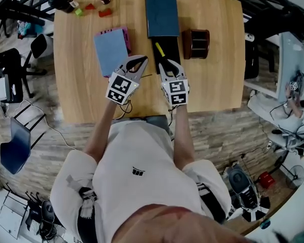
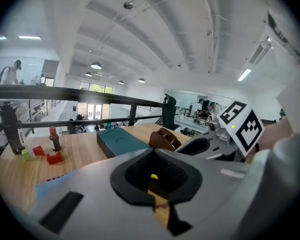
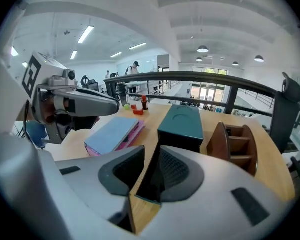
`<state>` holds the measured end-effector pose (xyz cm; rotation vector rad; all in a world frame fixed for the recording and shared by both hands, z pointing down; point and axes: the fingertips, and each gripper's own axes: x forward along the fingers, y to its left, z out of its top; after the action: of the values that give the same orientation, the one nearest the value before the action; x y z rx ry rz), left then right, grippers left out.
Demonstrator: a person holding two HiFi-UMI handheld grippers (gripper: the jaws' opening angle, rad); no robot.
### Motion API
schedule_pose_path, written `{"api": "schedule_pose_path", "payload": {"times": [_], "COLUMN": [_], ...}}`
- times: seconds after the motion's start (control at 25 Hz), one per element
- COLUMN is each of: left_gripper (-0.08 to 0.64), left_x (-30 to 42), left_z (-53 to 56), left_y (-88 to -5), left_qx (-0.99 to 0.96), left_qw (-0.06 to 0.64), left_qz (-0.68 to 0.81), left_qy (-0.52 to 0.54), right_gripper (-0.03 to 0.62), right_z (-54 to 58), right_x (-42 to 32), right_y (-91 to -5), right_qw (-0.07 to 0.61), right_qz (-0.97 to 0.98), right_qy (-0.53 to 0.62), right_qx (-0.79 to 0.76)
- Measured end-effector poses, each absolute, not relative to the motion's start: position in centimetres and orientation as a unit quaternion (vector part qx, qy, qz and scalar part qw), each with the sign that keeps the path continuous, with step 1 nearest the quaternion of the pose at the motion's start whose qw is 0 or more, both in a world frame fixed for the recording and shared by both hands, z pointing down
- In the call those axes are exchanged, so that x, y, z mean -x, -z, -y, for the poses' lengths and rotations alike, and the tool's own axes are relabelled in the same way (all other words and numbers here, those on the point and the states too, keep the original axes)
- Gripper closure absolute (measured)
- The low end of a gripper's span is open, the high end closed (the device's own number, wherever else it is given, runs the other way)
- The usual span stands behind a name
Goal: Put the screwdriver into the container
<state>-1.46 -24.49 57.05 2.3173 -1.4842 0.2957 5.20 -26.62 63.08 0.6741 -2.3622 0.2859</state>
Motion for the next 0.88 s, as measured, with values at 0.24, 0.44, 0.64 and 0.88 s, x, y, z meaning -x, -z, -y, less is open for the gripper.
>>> {"api": "schedule_pose_path", "payload": {"times": [0.24,0.44,0.64,0.88], "left_gripper": [0.557,0.557,0.556,0.556], "left_x": [1.9,2.6,3.0,3.1], "left_z": [21.7,19.6,17.7,15.3], "left_y": [-54.9,-52.8,-51.0,-49.5], "left_qx": [-0.833,-0.84,-0.848,-0.853], "left_qw": [0.167,0.152,0.137,0.128], "left_qz": [0.518,0.511,0.503,0.498], "left_qy": [-0.102,-0.1,-0.097,-0.092], "right_gripper": [0.541,0.566,0.58,0.597], "right_z": [24.2,21.9,20.0,17.6], "right_x": [-5.8,-6.3,-6.9,-7.9], "right_y": [-59.0,-55.8,-52.9,-50.2], "right_qw": [0.279,0.239,0.208,0.176], "right_qz": [0.906,0.908,0.907,0.905], "right_qy": [-0.109,-0.112,-0.107,-0.112], "right_qx": [-0.299,-0.327,-0.351,-0.37]}}
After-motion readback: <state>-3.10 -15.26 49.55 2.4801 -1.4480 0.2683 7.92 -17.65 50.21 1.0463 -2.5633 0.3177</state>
